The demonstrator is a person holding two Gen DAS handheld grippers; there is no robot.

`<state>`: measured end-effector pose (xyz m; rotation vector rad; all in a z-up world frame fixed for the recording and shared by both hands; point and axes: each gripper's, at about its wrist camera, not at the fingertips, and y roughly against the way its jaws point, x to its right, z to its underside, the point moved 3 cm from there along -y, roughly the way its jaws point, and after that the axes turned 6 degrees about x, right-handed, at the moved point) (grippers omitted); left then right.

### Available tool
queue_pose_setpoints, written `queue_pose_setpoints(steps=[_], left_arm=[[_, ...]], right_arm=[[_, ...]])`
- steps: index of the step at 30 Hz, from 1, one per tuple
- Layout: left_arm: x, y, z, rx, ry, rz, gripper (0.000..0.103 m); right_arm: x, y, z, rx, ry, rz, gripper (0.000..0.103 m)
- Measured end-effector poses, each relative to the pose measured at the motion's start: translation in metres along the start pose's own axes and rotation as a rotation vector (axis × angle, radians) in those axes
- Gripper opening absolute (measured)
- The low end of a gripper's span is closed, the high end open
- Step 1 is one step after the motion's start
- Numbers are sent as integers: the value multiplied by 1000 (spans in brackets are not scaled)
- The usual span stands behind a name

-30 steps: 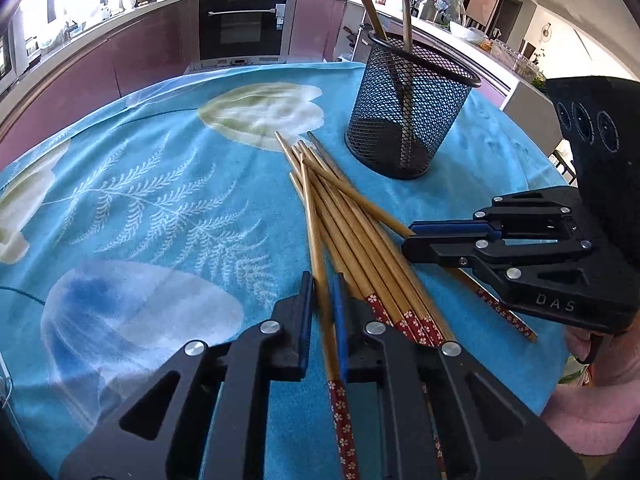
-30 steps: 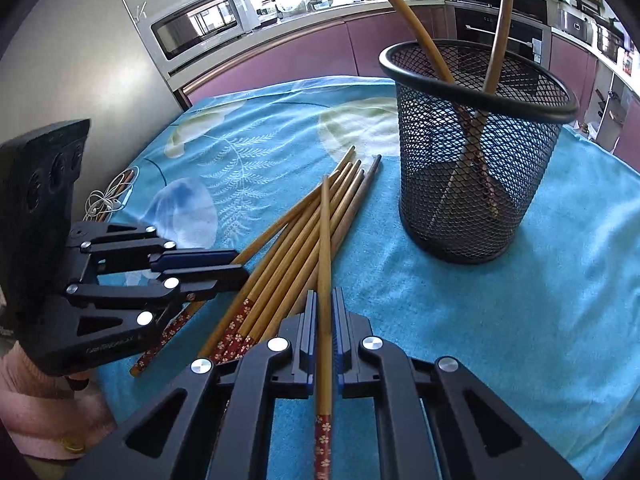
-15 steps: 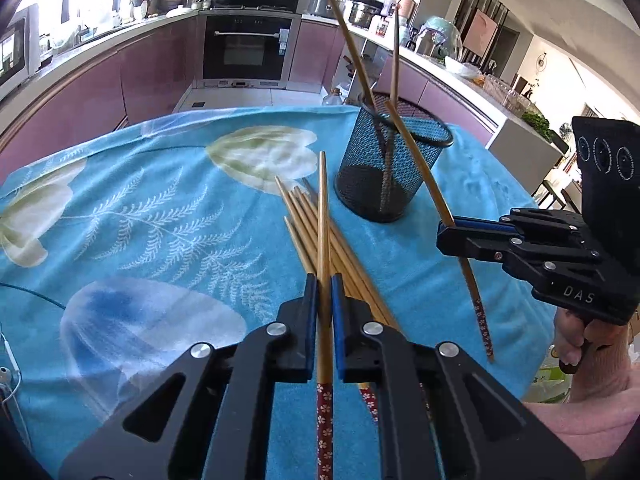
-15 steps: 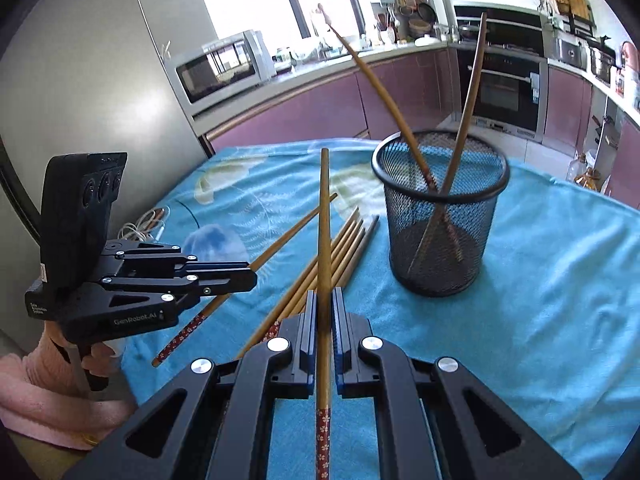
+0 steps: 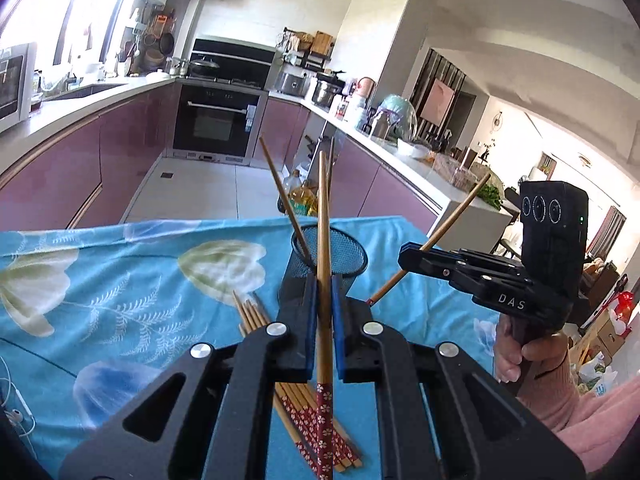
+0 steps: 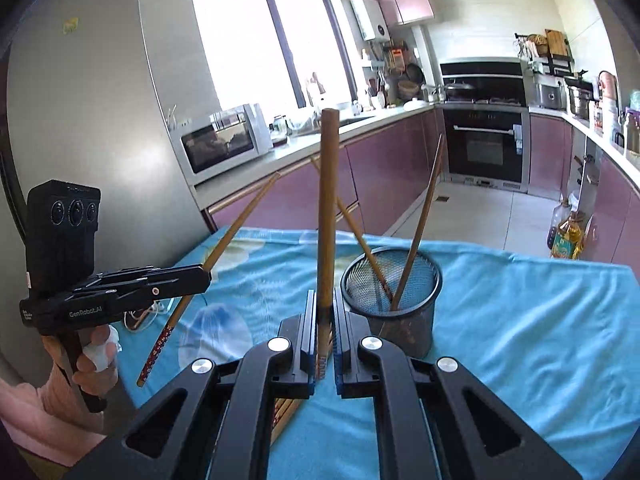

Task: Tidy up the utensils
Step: 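Lift the chopstick with the right tool and drop it into the mesh cup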

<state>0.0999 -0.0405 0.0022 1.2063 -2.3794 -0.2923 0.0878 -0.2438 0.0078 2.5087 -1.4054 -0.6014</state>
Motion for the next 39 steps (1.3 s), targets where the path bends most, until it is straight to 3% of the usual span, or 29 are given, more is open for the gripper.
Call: queue_pose_setpoints(steps=[9, 18, 27, 34, 39], left_arm=[[14, -37, -40, 123, 26, 7, 8], [24, -89, -78, 240, 25, -60, 8], [21, -136, -93, 305, 13, -162, 8], [9, -174, -82, 276, -9, -251, 8], [14, -181, -70, 252, -67, -268, 8]], right_arm=[[14, 9, -40, 77, 1, -5, 6], [31, 6, -70, 144, 2, 24, 6], [52, -19, -62, 117, -23, 61, 6], [60, -33, -47, 68, -38, 62, 6], [57, -41, -41, 13, -29, 51, 6]])
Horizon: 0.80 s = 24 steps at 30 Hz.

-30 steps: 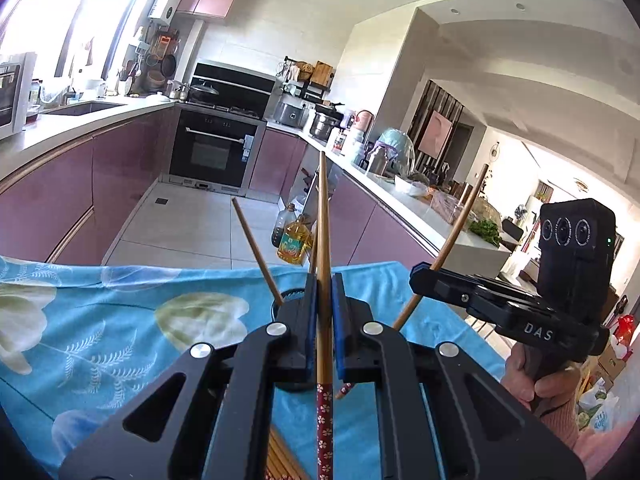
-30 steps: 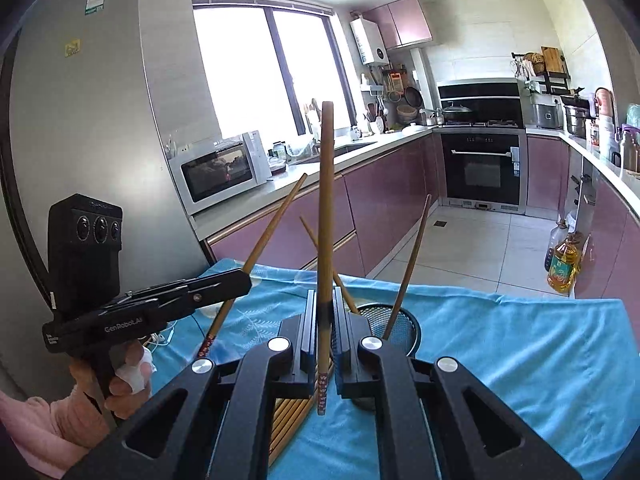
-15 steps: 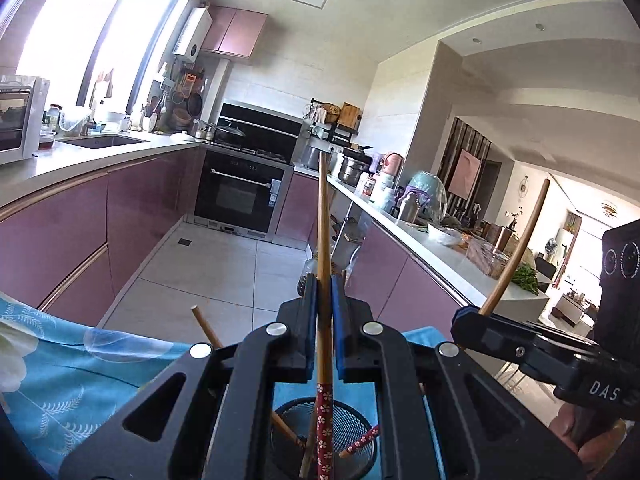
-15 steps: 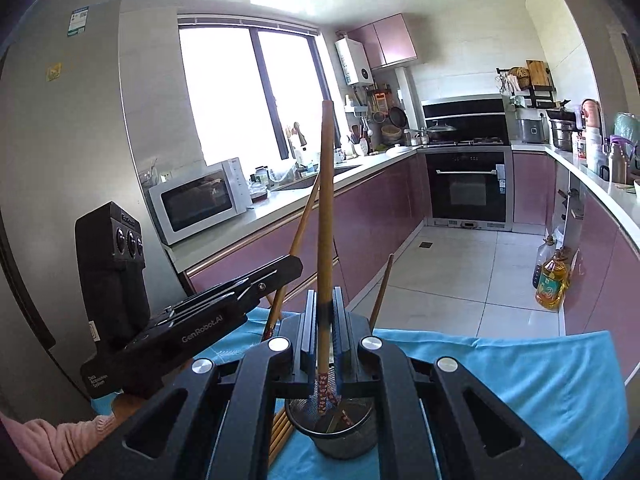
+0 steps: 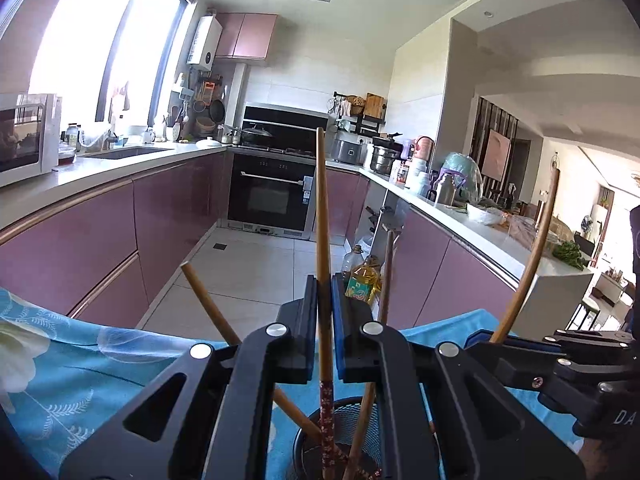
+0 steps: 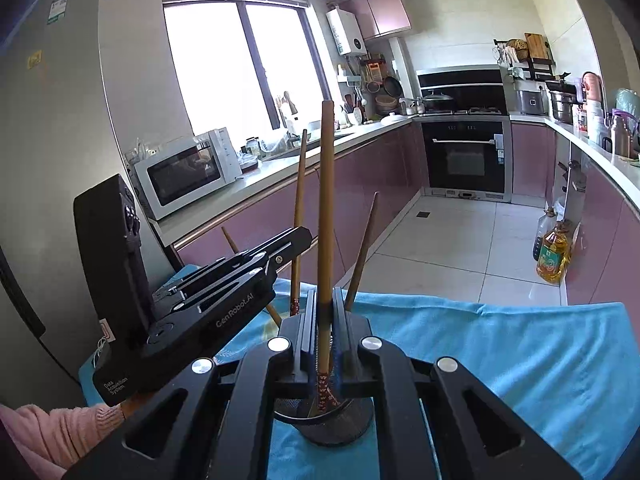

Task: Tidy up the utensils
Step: 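Lift the chopstick with the right tool and drop it into the mesh cup, then open the right tool and move it back over the remaining chopsticks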

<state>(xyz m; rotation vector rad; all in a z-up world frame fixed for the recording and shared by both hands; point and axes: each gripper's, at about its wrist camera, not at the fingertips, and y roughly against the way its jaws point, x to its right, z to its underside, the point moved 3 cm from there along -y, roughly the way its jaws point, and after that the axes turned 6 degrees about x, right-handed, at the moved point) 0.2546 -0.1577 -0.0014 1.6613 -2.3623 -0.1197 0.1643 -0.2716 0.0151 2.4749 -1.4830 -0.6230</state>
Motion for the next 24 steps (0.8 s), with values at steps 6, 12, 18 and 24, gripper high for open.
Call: queue_pose_setpoints(steps=[6, 12, 18, 24], left_arm=[[1, 13, 6, -43, -50, 14, 8], [-12, 17, 21, -108, -68, 6, 10], [-18, 30, 27, -128, -55, 23, 23], [-25, 50, 28, -150, -29, 63, 37]], right_arm=[[0, -19, 9, -110, -5, 3, 7], [9, -28, 12, -124, -48, 47, 16], [12, -24, 6, -79, -62, 88, 25], [9, -18, 6, -60, -57, 96, 27]])
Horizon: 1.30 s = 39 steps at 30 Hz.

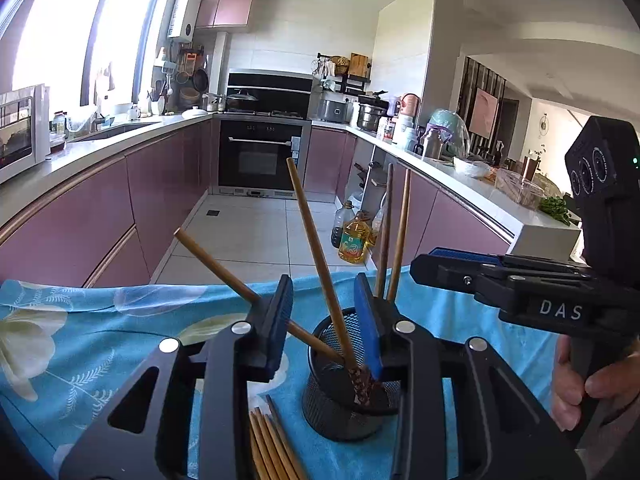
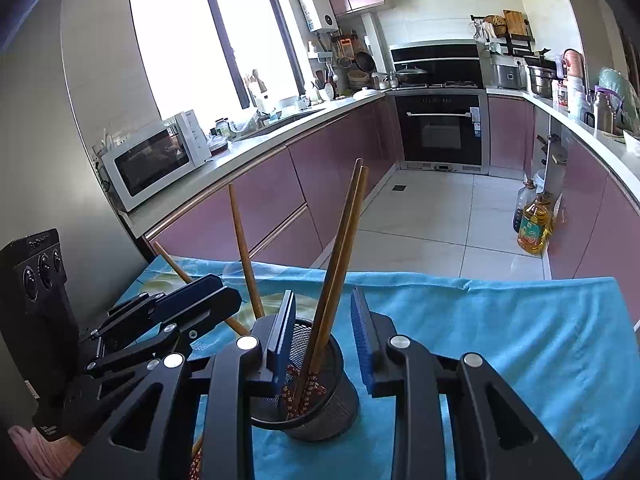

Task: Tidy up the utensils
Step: 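Open the right tool and move it back over the remaining chopsticks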

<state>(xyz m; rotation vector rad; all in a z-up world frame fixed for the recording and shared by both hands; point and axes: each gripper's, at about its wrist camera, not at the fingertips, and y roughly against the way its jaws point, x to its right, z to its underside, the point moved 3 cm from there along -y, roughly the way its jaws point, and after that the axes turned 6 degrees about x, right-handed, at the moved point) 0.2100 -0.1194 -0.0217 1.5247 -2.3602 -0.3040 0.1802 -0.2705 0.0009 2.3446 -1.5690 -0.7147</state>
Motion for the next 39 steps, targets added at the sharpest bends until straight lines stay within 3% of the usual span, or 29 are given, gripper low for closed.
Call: queue_pose_setpoints(steps=[5, 14, 20, 25, 31, 39], left_arm=[[-5, 26, -3, 23, 10, -3, 52], [-24, 59, 3, 30, 40, -15, 55], [-30, 71, 24, -30, 12, -19, 55], [-44, 84, 59, -131, 0, -37, 55], [-57, 90, 105, -264, 17, -56, 56], [-55, 93, 136, -349, 25, -36, 56]], right_arm=[[-9, 19, 6, 35, 37, -17, 34], [-24, 34, 28, 13, 72, -57, 37], [-41, 37, 60, -66, 106, -123, 37], [-61, 24, 102, -182, 143, -165, 37], [-75, -8, 140, -306, 109, -162, 37], [-89, -19, 158, -340, 133, -124, 37]])
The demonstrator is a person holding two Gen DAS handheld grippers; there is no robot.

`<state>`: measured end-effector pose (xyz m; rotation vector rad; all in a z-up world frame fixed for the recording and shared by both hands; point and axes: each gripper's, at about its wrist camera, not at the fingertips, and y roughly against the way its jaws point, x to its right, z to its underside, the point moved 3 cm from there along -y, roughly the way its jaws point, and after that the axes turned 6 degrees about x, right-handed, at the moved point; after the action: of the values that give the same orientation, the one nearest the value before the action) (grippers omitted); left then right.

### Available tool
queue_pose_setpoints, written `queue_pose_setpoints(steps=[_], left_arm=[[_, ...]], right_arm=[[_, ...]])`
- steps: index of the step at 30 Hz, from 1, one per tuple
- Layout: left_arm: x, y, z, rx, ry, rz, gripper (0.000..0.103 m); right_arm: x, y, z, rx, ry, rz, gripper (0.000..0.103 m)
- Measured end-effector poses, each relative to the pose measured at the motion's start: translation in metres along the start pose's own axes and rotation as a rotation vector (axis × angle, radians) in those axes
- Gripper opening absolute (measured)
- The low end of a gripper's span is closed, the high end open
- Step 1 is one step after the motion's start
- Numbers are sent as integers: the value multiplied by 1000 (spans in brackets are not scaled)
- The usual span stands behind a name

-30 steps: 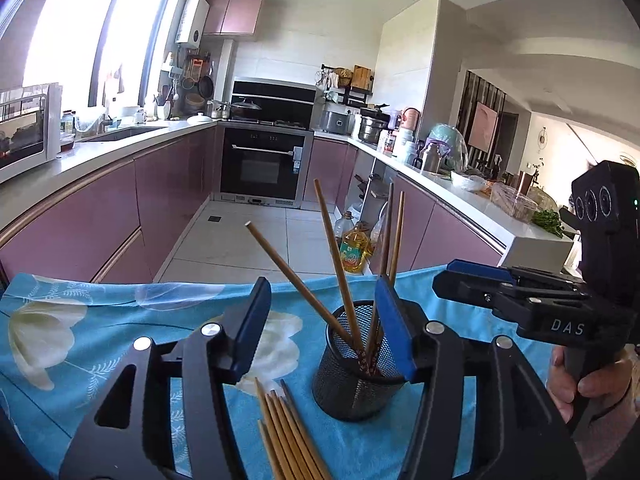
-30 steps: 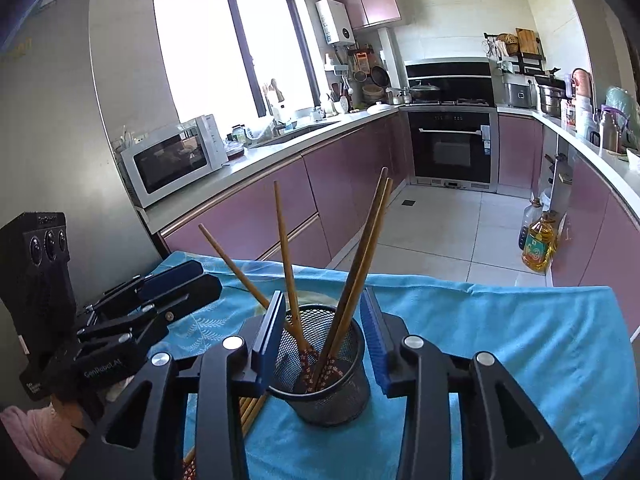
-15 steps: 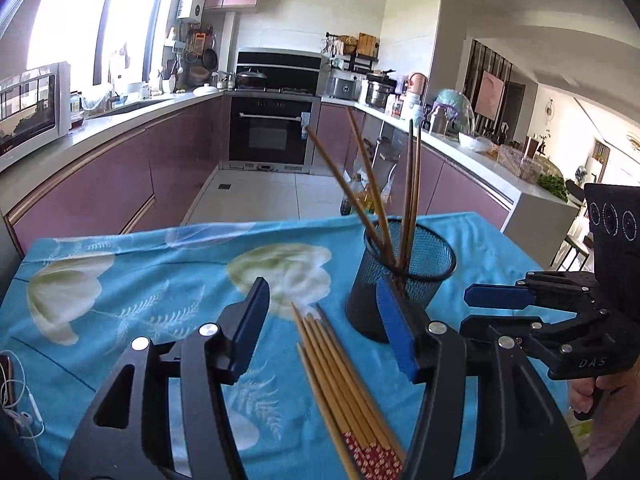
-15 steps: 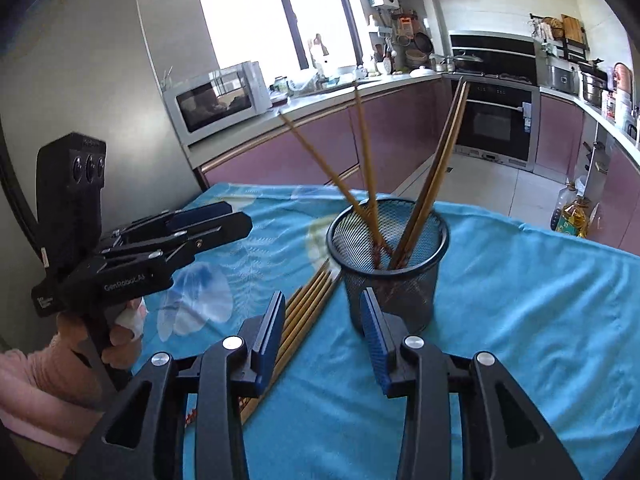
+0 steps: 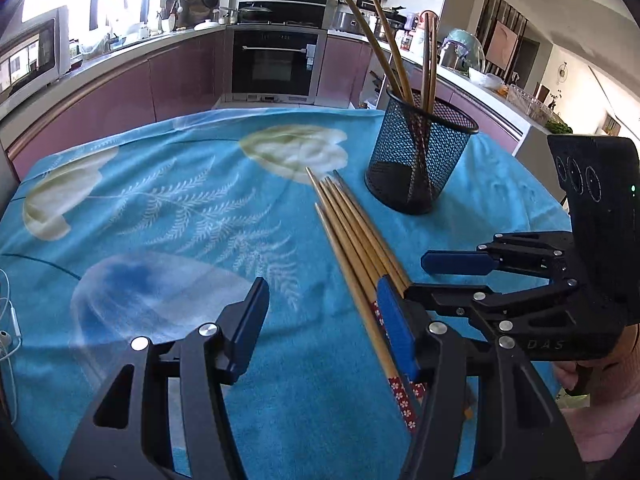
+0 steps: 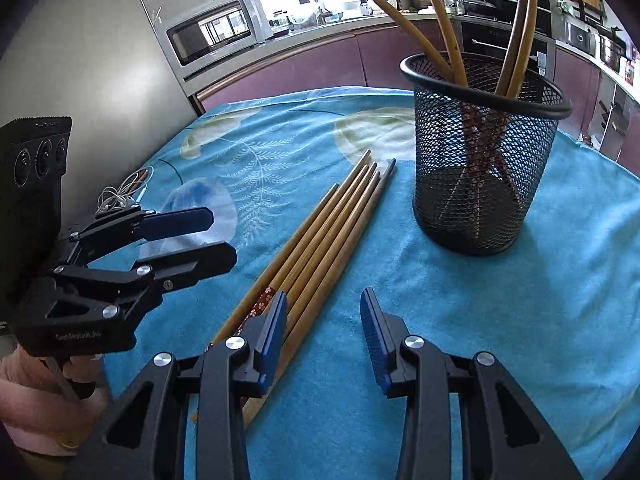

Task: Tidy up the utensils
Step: 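Open the right tool and move it back over the remaining chopsticks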

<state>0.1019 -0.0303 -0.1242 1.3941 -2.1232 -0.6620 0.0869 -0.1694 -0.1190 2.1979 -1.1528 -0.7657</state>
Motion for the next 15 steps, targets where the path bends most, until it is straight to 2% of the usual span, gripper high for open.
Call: queue_pose_setpoints(steps=[15], left_arm=[[12, -7, 12, -46, -32, 44, 56]], right_arm=[[-1, 1, 0, -5, 17, 66, 36]])
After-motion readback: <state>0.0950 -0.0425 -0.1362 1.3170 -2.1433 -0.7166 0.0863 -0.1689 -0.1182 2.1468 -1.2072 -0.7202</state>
